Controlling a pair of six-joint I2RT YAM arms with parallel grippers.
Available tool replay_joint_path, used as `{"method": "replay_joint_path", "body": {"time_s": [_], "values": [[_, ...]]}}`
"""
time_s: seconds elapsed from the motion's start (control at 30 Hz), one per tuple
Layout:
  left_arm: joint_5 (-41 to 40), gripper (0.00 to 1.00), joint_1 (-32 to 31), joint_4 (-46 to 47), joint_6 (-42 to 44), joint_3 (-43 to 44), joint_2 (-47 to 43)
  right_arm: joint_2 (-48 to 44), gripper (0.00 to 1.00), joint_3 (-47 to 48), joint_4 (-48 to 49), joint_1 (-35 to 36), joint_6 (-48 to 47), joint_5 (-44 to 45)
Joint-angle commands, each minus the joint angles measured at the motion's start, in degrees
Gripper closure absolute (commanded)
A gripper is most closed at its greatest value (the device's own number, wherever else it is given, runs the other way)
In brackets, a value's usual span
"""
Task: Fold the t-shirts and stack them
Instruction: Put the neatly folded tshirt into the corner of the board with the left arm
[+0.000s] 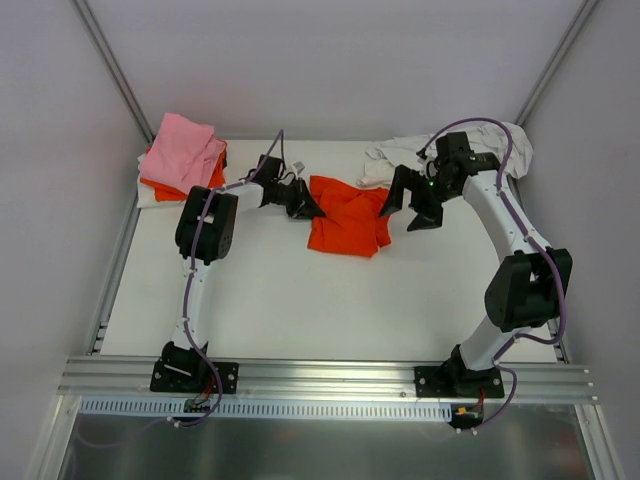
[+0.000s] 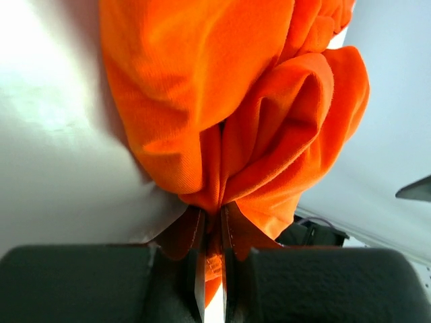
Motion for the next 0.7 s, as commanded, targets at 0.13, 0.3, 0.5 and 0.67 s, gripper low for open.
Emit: {"method": "replay_joint_path", "body": {"time_s": [0.13, 0.3, 0.5, 0.67], "values": [[-7.9, 1.00, 3.5, -12.8, 8.3, 6.7, -6.3, -2.4, 0.00, -1.4, 1.6, 0.2, 1.2, -0.6], [-10.3, 1.00, 5.6, -20.1, 12.3, 12.0, -7.3, -2.8, 0.01, -3.0, 3.1, 0.2, 1.6, -1.3], [-14.2, 1.00, 7.7, -29.6, 17.9, 17.8, -8.6, -3.2, 0.01, -4.4, 5.1, 0.2, 2.1, -2.3], [-16.7, 1.00, 10.1, -34.5, 20.5, 19.7, -10.1, -3.4, 0.01, -5.7, 6.6, 0.2, 2.4, -3.2]]}}
